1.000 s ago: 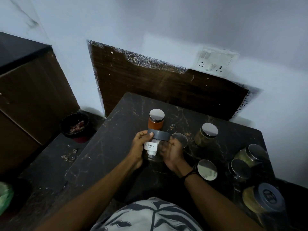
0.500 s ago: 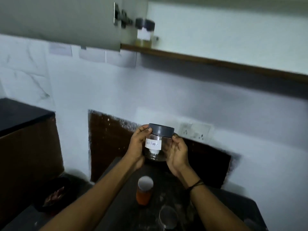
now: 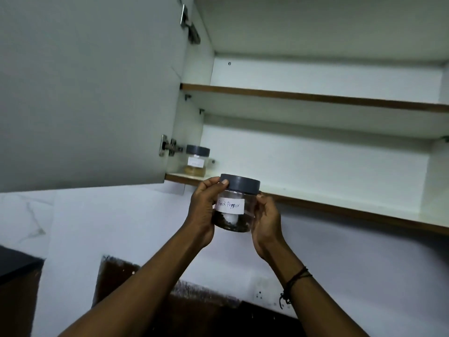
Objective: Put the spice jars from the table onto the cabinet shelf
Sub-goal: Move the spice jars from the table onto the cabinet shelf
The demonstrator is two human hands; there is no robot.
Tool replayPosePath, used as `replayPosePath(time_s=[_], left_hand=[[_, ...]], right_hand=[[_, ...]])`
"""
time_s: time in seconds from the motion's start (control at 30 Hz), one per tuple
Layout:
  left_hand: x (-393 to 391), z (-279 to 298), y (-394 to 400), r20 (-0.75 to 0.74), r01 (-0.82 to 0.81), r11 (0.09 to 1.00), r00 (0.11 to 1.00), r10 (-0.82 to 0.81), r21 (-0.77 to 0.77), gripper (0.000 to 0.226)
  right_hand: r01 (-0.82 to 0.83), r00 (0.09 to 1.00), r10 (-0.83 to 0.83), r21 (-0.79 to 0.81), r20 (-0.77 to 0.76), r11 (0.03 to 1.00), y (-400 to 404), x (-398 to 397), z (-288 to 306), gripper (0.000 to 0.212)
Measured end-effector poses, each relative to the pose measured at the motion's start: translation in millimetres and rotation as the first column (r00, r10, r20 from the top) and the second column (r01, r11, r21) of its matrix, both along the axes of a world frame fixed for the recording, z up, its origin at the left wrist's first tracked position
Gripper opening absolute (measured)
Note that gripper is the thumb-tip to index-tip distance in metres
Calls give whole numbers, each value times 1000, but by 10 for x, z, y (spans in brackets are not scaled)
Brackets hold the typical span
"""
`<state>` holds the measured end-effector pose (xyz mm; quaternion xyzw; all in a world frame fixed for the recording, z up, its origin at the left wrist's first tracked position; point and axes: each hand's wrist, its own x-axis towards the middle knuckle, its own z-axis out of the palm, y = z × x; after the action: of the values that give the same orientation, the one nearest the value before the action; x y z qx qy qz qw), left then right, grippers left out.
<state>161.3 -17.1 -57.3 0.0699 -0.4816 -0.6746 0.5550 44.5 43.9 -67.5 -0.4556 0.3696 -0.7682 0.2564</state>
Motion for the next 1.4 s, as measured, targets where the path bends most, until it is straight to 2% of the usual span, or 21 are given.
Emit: replayPosePath(time_s=[0.1,0.2,0.37,0.47,0.53,0.67,0.77,0.9,1.0,1.2,1.4], left_hand=[[-65,95,-59,-12,7,1000,1000,-7,7,8],[-99,112,-135,-22,11,1000,1000,-11,9,5],[-136,380,-335,-32,-25,997,999,22,-74,23],[-203,616,-493,-12,-68,995,998,67,-73,23],[-276,778,-631,-3,-121,990,993,121,-67,25],[-434,1057,-977,28,-353,928,933,358,-117,30],[-553,1071,-1235,110,-460,866,867,485,-194,29],[-706,932,-1613,264,-519,804,764,589,-291,15],[-752,925,-1772,354,-510,774,692,629,-375,32],[-740,896,-1900,441,-443,737,600,667,-510,28],[-747,837,-1846,422,-480,683,546,724,-551,18]], right_hand=[[9,1000,-9,11,-10,1000,-85,-62,92,40],[76,997,-76,-6,-7,997,-167,-117,142,31],[204,979,-203,-92,27,975,-378,-196,408,6],[295,954,-299,-106,-21,950,-529,-195,650,14],[337,937,-344,-101,-61,936,-668,-221,809,18],[445,876,-437,-6,-204,896,-977,-324,1091,14],[459,853,-403,107,-333,882,-1209,-406,1182,17],[531,762,-382,167,-524,830,-1504,-526,1193,21],[505,726,-299,184,-619,844,-1684,-572,1195,24],[290,772,-72,249,-631,924,-1897,-596,1100,18],[351,756,-92,282,-648,893,-1893,-623,1068,22]])
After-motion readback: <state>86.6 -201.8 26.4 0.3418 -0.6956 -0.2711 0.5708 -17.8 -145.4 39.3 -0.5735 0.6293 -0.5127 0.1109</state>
